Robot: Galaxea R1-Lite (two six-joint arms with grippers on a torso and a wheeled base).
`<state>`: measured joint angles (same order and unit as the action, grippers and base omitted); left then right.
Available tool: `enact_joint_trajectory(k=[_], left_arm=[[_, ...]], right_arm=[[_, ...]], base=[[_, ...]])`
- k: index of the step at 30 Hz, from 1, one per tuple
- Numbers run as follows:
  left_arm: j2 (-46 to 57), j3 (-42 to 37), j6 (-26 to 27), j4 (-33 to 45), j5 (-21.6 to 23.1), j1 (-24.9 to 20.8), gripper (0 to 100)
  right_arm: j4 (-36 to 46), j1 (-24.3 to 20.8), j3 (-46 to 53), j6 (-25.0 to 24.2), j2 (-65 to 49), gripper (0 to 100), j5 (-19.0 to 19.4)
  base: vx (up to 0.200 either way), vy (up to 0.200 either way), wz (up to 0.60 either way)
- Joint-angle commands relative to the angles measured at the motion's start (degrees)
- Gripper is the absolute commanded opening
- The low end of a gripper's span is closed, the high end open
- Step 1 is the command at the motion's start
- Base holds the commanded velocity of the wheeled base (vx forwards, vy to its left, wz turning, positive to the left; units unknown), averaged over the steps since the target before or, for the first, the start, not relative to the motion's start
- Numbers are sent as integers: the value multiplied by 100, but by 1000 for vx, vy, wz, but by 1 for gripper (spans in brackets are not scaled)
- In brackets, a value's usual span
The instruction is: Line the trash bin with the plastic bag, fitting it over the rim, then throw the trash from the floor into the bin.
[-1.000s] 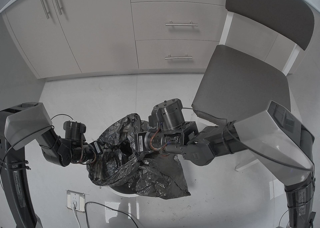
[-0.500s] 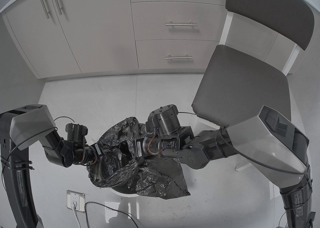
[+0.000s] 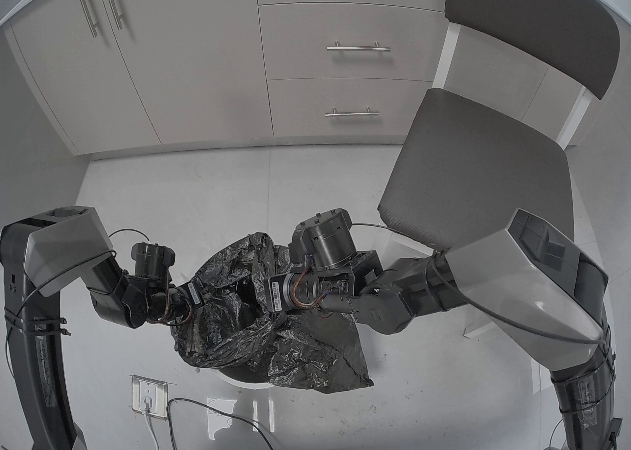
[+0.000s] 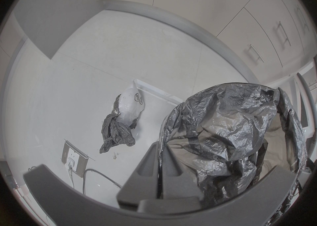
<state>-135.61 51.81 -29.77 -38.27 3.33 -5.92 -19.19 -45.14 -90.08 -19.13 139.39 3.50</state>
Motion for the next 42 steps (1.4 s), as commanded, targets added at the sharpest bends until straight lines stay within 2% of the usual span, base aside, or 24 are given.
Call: enact_joint_trajectory(k=[1, 4, 5, 15, 21, 24, 30, 33, 37, 38, 42], left_arm=[[17, 92, -11, 30, 1, -40, 0], [17, 110, -11, 39, 1, -40, 0], [17, 110, -11, 39, -8, -40, 100], [597, -224, -3, -41, 10, -40, 100], [1546, -523, -55, 12, 45, -119, 100], [1880, -663, -46, -5, 54, -269, 100], [2566, -1024, -38, -67, 71, -963, 100], [2733, -1287, 15, -76, 485, -1332, 100], [2838, -1569, 85, -216, 942, -1543, 100], [2803, -1701, 340, -445, 1082, -1543, 100], [2777, -2035, 806, -796, 1372, -1526, 100]], right_arm=[[3, 23, -10, -3, -26, 0, 2], [3, 32, -19, -3, -34, 0, 2], [3, 32, -10, -3, -34, 0, 2], [-6, -21, -19, -12, -70, 0, -104], [-6, -39, -19, -12, -131, 0, -121], [-6, -74, -36, -12, -131, 0, -121], [-15, -100, -63, -12, -114, 0, -121], [-6, -91, -115, -30, -105, 0, -130], [-6, -74, -124, -30, -122, 0, -130], [-6, -65, -168, -30, -114, 0, -121], [3, -56, -221, -30, -105, 0, -121]], base=[[0, 0, 0], [0, 0, 0], [0, 0, 0], [0, 0, 0], [0, 0, 0], [0, 0, 0], [0, 0, 0], [0, 0, 0], [0, 0, 0], [0, 0, 0], [0, 0, 0]])
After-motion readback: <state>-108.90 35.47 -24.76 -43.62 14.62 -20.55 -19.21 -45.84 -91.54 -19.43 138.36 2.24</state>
